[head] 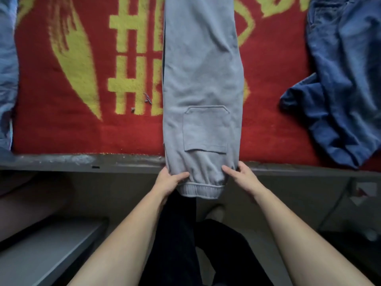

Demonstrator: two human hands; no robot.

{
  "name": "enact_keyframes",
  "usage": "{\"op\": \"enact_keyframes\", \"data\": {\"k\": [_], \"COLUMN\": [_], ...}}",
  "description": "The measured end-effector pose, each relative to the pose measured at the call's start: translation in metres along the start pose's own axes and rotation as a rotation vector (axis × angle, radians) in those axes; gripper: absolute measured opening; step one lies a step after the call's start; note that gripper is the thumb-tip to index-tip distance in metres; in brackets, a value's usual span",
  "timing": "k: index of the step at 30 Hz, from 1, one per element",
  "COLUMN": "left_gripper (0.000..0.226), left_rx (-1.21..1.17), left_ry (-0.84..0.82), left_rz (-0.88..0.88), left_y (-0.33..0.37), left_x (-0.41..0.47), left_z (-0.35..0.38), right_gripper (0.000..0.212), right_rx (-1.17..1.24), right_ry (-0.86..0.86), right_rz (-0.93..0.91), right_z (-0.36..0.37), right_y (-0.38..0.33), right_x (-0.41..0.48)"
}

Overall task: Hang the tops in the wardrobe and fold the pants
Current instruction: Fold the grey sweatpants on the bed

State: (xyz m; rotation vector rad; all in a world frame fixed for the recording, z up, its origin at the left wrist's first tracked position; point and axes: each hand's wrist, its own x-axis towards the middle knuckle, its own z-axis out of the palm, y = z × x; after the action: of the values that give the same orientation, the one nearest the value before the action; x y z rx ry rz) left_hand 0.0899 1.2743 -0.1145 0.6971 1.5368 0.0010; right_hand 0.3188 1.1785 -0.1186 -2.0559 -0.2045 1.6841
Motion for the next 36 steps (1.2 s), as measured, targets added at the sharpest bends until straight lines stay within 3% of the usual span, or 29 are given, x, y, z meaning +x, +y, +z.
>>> {"op": "enact_keyframes", "data": {"k": [3, 8, 12, 19, 23, 28, 32, 34, 36], "left_gripper": [0.047, 0.043, 0.04, 0.038, 0.038, 0.024, 0.044, 0.05, 0.051], "left_rx": [-0.129, -0.446, -0.402, -0.318, -0.367, -0.362, -0.546, -0.357, 0.025], "left_ry": [-0.025, -0.112, -0.051, 0.075, 0.076, 0.089, 0.038, 0.081, 0.212], "left_rz": [-0.005, 0.003, 0.055, -0.109, -0.043, 0.052, 0.045, 0.034, 0.068], "left_y": [-0.005, -0.007, -0.022, -0.068, -0.04, 0.043, 0.106, 0.12, 0.122], "left_x": [-0.031, -0.092, -0.123, -0.144, -0.136, -0.097, -0.042, -0.016, 0.005], "left_z": [0.005, 0.013, 0.02, 0.033, 0.036, 0.034, 0.03, 0.027, 0.027], "right_gripper": [0.041, 0.063, 0.058, 0.036, 0.025, 0.009, 0.015, 0.025, 0.029], "right_rx": [-0.037, 0.176, 0.25, 0.236, 0.231, 0.263, 0.298, 0.242, -0.066], "right_ry": [0.078, 0.035, 0.014, -0.018, -0.006, 0.095, 0.16, 0.199, 0.281], "right_rz": [-0.006, 0.003, 0.003, 0.159, 0.133, 0.038, 0.08, 0.075, 0.009], "right_z": [-0.002, -0.002, -0.013, -0.023, -0.03, -0.036, -0.04, -0.041, -0.042], "right_y": [0.0, -0.003, 0.01, 0.052, 0.027, -0.058, -0.113, -0.126, -0.125], "right_x": [-0.022, -0.073, -0.105, -0.137, -0.128, -0.084, -0.032, -0.006, 0.016]}}
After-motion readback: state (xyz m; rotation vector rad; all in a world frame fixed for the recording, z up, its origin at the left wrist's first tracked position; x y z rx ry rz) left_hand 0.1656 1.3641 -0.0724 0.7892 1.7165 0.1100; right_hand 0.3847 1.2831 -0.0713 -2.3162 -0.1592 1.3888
